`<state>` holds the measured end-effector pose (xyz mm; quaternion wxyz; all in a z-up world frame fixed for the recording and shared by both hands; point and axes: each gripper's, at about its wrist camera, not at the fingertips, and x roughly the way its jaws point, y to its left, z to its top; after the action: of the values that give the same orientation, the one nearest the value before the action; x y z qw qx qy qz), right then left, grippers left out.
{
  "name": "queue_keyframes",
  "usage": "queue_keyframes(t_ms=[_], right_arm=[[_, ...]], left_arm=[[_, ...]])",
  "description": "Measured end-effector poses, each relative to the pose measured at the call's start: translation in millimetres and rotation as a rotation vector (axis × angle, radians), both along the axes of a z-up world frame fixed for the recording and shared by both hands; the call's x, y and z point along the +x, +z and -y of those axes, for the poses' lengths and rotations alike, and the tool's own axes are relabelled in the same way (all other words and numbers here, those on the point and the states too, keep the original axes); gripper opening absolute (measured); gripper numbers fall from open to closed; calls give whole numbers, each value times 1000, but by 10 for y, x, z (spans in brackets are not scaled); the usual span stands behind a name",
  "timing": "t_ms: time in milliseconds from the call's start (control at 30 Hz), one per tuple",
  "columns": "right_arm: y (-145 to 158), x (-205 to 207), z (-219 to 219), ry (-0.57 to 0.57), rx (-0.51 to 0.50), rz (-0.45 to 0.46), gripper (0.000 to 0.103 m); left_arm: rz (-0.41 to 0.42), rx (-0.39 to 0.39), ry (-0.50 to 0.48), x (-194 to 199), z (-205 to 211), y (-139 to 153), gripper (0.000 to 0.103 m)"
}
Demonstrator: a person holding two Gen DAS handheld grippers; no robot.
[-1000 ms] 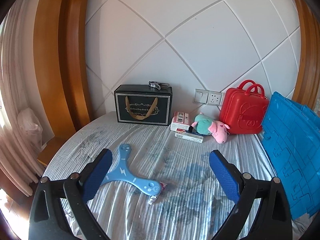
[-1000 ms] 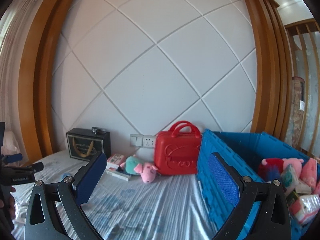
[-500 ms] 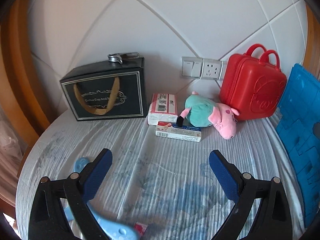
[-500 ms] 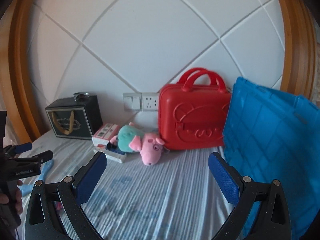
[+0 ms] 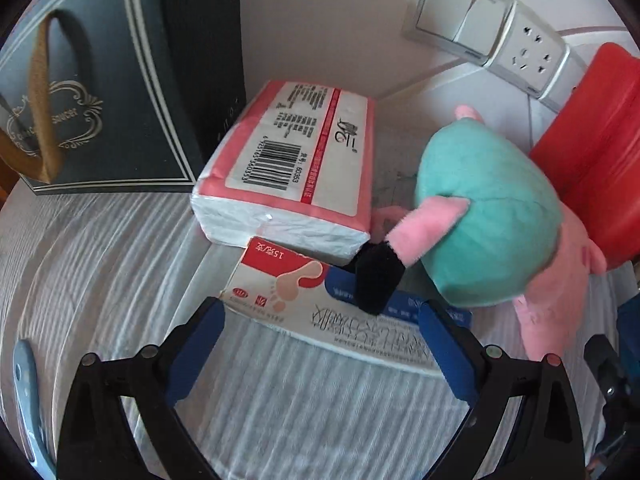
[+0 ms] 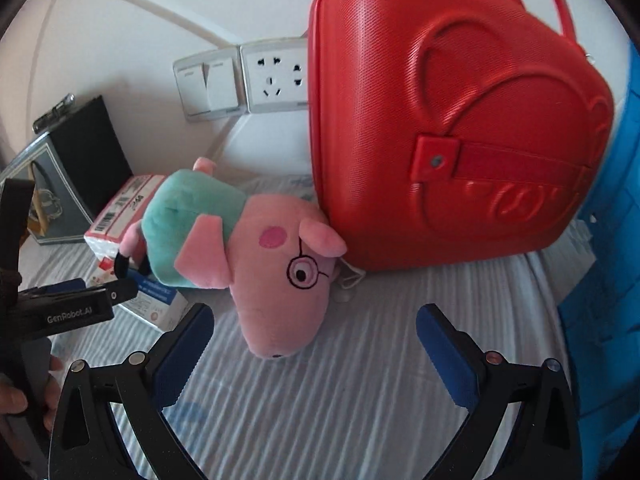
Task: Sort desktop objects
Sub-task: 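Grasp the ointment tube box with the left gripper while the right grasps the George pig plush, then lift the ointment box with the left gripper while the right carries the plush to the crate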
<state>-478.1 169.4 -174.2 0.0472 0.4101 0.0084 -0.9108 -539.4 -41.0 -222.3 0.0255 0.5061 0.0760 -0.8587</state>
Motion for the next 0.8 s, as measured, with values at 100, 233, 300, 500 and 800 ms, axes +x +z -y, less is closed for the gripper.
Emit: queue_keyframes(t_ms=[100,233,300,500,800], right_arm=[[-251,-208,79,12,-6,51,102],[-469,-403,138,18,-30,85,78],[-460,-396,157,37,-63,83,61],[-316,204,142,55,-21,96,59],[-330,1567,31,41,-86,235,65]], left_arm=[[2,43,18,-136,2,-49,103],[18,-64,-32,-112,-110,-158,91],[-12,-88,-73,51,-148,-134,71],[43,-64,-124,800,51,-75,39],[60,-118,-128,2294,251,-44,39]])
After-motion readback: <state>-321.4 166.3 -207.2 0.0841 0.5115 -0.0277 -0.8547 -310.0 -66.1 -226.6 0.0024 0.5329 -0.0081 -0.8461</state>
